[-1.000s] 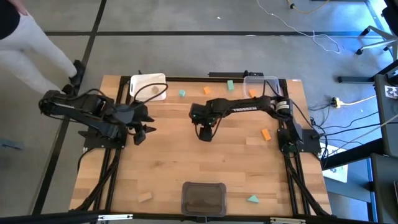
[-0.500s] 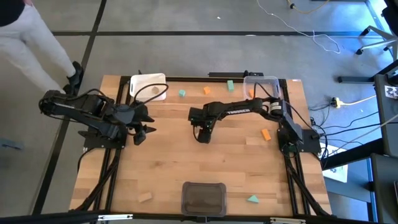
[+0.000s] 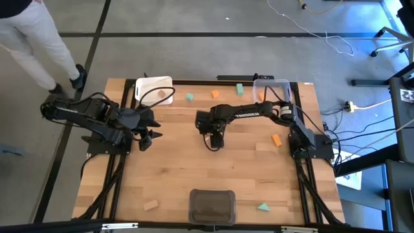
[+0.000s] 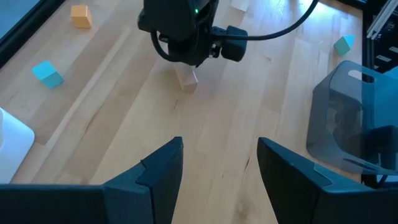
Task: Sort & place blocks by color
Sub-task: Put the top brown block into the white bin
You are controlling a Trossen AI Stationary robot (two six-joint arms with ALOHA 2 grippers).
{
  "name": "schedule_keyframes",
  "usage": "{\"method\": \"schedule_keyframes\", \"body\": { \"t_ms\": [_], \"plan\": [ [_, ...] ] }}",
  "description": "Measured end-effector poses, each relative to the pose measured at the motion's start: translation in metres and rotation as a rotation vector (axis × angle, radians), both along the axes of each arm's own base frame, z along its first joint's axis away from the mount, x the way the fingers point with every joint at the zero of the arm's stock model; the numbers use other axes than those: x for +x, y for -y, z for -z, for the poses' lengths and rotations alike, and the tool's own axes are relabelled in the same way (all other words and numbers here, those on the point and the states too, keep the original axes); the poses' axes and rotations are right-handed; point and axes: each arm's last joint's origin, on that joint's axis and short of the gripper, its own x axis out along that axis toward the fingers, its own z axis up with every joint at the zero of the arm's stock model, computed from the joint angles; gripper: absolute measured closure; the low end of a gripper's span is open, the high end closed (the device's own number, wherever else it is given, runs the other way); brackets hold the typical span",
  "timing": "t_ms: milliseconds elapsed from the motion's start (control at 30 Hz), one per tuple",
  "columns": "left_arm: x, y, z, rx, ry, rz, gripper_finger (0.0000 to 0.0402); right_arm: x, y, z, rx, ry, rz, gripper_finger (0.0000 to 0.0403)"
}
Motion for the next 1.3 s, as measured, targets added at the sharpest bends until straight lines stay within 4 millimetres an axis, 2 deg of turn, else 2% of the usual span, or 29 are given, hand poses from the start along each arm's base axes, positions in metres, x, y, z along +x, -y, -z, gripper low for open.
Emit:
{"method": "schedule_keyframes", "body": {
  "t_ms": [267, 500, 633, 833, 1300],
  "plan": [
    [0.0, 0.0, 0.0, 0.0, 0.0, 0.0, 0.0205, 0.01, 0.003, -0.021, -0.018, 0.065, -0.072, 0.0204],
    [0.0, 0.0, 0.0, 0.0, 0.0, 0.0, 0.0205, 0.008, -0.007, -0.011, -0.007, 0.063, -0.252, 0.0204],
    [0.0, 0.0, 0.0, 0.0, 0.0, 0.0, 0.0205, 0.014, -0.008, -0.012, -0.08, 0.115, -0.25, 0.0204],
    [0.0, 0.0, 0.0, 0.0, 0.0, 0.0, 0.0205, 0.016, -0.006, -0.013, -0.085, 0.129, -0.251, 0.0204],
    [0.0, 0.0, 0.0, 0.0, 0.0, 0.0, 0.0205, 0.021, -0.019, -0.014, -0.135, 0.166, -0.432, 0.0204]
  ]
}}
